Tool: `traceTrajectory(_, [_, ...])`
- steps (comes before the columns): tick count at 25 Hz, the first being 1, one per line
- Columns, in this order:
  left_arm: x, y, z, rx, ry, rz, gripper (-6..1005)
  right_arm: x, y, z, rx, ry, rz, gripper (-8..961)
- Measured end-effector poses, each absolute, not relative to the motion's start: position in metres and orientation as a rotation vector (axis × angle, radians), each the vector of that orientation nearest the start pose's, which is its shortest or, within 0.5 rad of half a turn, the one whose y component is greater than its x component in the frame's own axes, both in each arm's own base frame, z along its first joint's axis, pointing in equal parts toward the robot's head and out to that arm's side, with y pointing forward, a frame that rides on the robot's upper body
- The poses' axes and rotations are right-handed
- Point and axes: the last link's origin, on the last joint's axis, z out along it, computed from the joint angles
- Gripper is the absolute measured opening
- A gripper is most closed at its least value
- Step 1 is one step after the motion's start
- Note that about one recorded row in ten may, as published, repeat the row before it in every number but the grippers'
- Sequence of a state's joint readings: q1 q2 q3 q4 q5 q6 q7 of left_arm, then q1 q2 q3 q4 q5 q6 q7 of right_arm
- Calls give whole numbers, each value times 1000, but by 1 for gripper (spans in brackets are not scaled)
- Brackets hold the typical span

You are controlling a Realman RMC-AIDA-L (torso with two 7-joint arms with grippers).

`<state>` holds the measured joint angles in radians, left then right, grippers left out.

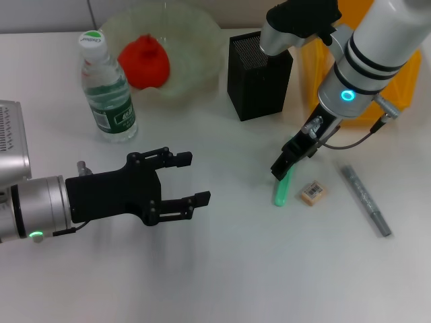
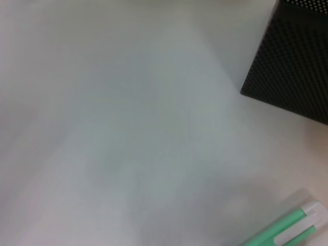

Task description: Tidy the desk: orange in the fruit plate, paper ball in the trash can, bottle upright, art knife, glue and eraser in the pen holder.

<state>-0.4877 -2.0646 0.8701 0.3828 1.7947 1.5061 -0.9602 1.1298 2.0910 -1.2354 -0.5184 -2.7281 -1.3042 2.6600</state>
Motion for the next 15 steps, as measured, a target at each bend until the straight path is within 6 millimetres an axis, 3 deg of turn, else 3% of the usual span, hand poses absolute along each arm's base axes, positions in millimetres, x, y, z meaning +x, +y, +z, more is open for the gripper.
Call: traceTrajectory(15, [-274,294,-47,-2766,-357,-781,784,162,411,-71,-2511,1123,-706,826])
